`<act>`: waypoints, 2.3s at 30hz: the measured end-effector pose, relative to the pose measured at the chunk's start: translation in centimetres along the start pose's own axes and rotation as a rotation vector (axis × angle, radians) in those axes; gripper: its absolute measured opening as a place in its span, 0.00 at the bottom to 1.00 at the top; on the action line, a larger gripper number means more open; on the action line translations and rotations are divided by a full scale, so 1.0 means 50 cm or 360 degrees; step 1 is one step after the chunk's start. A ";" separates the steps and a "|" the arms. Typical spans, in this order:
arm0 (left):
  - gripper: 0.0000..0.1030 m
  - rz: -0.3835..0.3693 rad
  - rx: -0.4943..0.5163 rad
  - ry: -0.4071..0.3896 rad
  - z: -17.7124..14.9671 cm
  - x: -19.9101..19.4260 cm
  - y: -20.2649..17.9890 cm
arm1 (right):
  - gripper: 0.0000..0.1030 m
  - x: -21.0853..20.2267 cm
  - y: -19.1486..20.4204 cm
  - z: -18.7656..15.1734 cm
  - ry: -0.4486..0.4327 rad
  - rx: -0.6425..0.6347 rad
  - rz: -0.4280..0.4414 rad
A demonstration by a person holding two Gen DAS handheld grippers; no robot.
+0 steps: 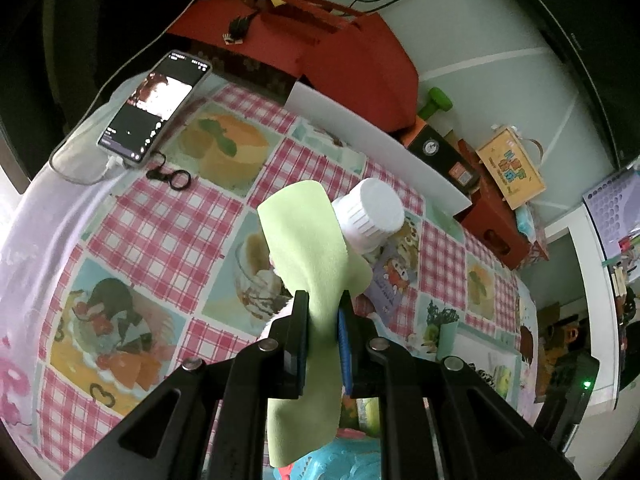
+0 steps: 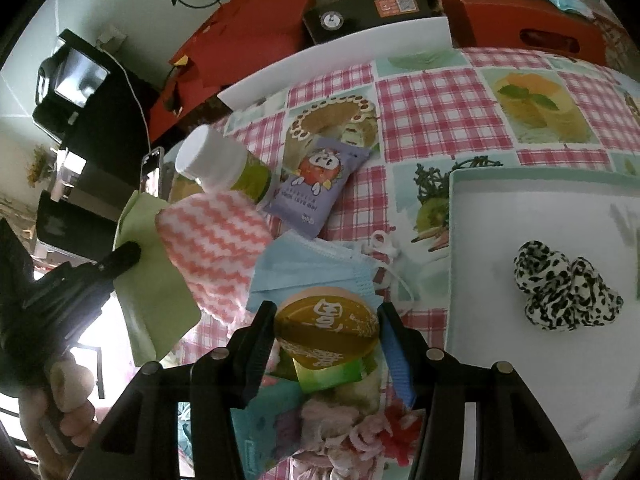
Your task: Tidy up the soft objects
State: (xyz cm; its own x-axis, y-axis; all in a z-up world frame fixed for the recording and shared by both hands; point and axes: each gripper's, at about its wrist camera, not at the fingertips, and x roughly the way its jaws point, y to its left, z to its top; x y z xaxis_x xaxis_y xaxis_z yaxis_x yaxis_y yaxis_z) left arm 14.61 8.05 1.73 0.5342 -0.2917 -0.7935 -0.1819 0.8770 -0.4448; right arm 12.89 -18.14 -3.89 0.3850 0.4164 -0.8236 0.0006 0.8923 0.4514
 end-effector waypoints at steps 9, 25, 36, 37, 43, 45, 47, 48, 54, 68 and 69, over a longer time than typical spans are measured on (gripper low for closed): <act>0.13 -0.0037 0.0033 -0.0028 0.002 -0.019 -0.022 | 0.53 0.003 -0.028 -0.002 -0.0037 0.0053 0.0058; 0.13 0.0089 0.0161 0.0289 -0.045 0.106 -0.078 | 0.53 -0.031 -0.071 -0.002 -0.0104 0.0089 0.0055; 0.13 0.0070 0.0263 0.0185 -0.044 0.075 -0.116 | 0.53 -0.049 -0.073 -0.002 -0.0128 0.0088 0.0089; 0.13 0.0058 0.0267 0.0160 -0.041 0.066 -0.118 | 0.53 -0.050 -0.073 -0.002 -0.0130 0.0088 0.0090; 0.13 0.0060 0.0300 0.0153 -0.037 0.064 -0.125 | 0.53 -0.053 -0.074 -0.002 -0.0134 0.0091 0.0095; 0.14 0.0096 0.0290 0.0185 -0.038 0.074 -0.121 | 0.53 -0.053 -0.074 -0.002 -0.0134 0.0091 0.0096; 0.20 0.0119 0.0279 0.0196 -0.037 0.083 -0.115 | 0.53 -0.054 -0.075 -0.001 -0.0136 0.0091 0.0096; 0.30 0.0120 0.0276 0.0206 -0.039 0.086 -0.113 | 0.53 -0.054 -0.075 -0.001 -0.0137 0.0091 0.0096; 0.42 0.0148 0.0339 0.0252 -0.048 0.106 -0.123 | 0.53 -0.054 -0.077 -0.001 -0.0132 0.0098 0.0096; 0.07 0.0154 0.0347 0.0182 -0.042 0.095 -0.119 | 0.53 -0.054 -0.079 -0.002 -0.0134 0.0107 0.0093; 0.07 0.0145 0.0345 0.0176 -0.041 0.091 -0.119 | 0.53 -0.054 -0.079 -0.001 -0.0135 0.0108 0.0094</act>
State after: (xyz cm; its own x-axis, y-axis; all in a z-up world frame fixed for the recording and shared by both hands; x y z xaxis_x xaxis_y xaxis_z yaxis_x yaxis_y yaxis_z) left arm 16.44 0.72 -0.09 0.4277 -0.2372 -0.8722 -0.0378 0.9594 -0.2795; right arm 11.77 -22.78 -3.45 0.4632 0.4489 -0.7642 0.0370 0.8517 0.5228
